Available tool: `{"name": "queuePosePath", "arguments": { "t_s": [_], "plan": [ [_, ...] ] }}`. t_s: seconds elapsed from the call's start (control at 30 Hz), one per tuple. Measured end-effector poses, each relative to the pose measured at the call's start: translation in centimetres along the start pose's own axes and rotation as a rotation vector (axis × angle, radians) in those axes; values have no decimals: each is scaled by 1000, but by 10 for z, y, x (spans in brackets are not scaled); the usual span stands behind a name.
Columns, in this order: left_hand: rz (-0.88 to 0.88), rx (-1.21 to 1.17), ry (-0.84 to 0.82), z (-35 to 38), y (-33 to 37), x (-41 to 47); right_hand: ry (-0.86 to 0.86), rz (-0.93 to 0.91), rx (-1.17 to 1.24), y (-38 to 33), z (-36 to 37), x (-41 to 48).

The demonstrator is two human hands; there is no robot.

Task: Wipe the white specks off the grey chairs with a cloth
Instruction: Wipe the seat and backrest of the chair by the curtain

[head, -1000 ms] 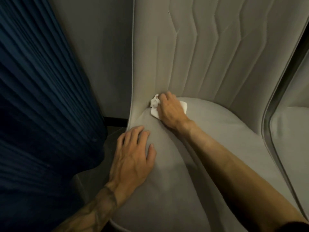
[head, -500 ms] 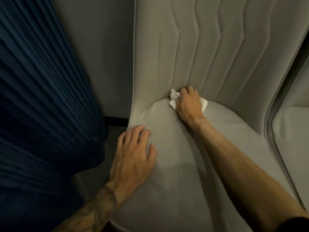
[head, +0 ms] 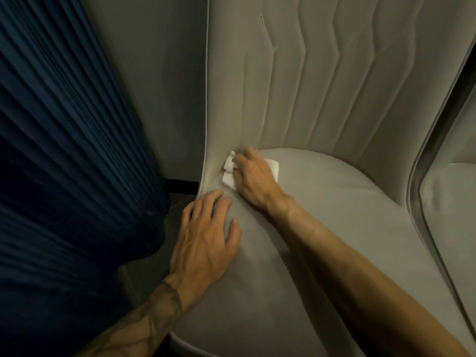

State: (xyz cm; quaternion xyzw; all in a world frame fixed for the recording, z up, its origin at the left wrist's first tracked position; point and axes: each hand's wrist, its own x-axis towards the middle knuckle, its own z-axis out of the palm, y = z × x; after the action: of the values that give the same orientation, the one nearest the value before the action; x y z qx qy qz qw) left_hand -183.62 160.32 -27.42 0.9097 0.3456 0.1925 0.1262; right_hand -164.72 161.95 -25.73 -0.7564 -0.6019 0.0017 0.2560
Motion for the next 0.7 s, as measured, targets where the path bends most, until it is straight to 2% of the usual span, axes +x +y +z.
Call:
{"name": "queuePosePath", "arguments": {
  "t_s": [0.1, 0.27, 0.33, 0.43, 0.53, 0.6, 0.7],
  "plan": [
    [-38, -45, 17, -2, 1, -3, -99, -104, 35, 0, -5, -13],
    [-129, -58, 115, -4, 1, -3, -19, 176, -104, 11, -11, 3],
    [-166, -59, 122, -6, 2, -6, -26, 107, -60, -16, 0, -12],
    [-217, -183, 87, -13, -1, -10, -81, -18, -7, -49, 11, -36],
    [-243, -299, 45, -21, -4, -7, -116, 94, -49, -45, 2, -25],
    [-229, -298, 18, -24, -7, -5, -73, 202, -106, -45, -1, -19],
    [-174, -294, 13, -25, -14, -7, -78, 116, 0, -64, 5, -34]
  ]
}}
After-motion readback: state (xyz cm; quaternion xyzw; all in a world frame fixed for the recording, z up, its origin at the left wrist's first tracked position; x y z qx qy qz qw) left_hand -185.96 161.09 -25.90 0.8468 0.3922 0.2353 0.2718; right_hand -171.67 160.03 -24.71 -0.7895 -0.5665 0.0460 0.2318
